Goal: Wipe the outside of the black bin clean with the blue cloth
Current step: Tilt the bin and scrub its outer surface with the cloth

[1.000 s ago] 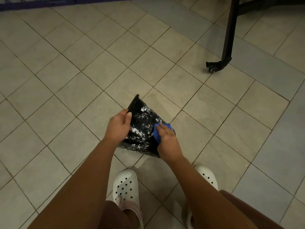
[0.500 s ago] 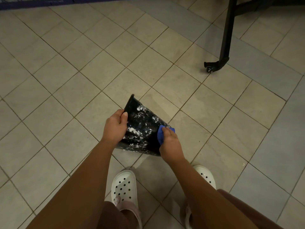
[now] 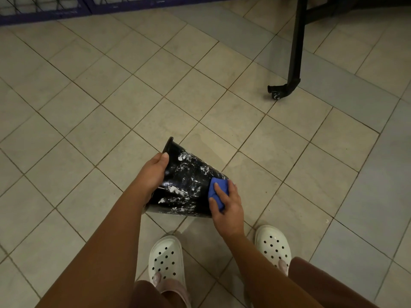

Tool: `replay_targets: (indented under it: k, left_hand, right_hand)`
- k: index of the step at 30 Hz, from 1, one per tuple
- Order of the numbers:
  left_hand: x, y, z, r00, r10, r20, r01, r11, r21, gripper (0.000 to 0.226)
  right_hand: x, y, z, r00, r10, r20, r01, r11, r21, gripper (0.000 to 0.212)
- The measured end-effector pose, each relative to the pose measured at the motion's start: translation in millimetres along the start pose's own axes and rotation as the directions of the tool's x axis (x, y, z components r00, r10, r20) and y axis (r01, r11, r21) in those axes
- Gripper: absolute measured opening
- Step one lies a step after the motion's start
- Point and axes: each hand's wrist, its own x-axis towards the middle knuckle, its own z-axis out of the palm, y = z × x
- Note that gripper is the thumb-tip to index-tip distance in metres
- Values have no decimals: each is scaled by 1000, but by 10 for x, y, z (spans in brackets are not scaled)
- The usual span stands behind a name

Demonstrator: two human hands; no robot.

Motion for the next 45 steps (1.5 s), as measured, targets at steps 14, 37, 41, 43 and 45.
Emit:
replay_targets:
  k: [14,37,41,43,45]
  left_hand:
    - [-41,-4,24,996,78,-44,-78,997,10,32]
    - [-67,-21,-3,972,217,-86,-203,968,147,22]
    - [-26,-50,-18,973,206,-101,-189,969,158,23]
    - [-24,-80,-45,976,198,-91,-180,968,174,23]
    - [-31,-102,-61,976,202,-79,-186,967,177,23]
  right_hand:
    - [70,63,1,997,-74,15,75,963,-259,51]
    - [312,-80,-38,995,-68,73,86,952,-294,61]
    - [143,-115,13,995,-64,81,90,922,-377,62]
    - [67,-95,51,980,-173,99,198,897,-396,65]
    - [130,-81,34,959,-262,111,284,891,-354,65]
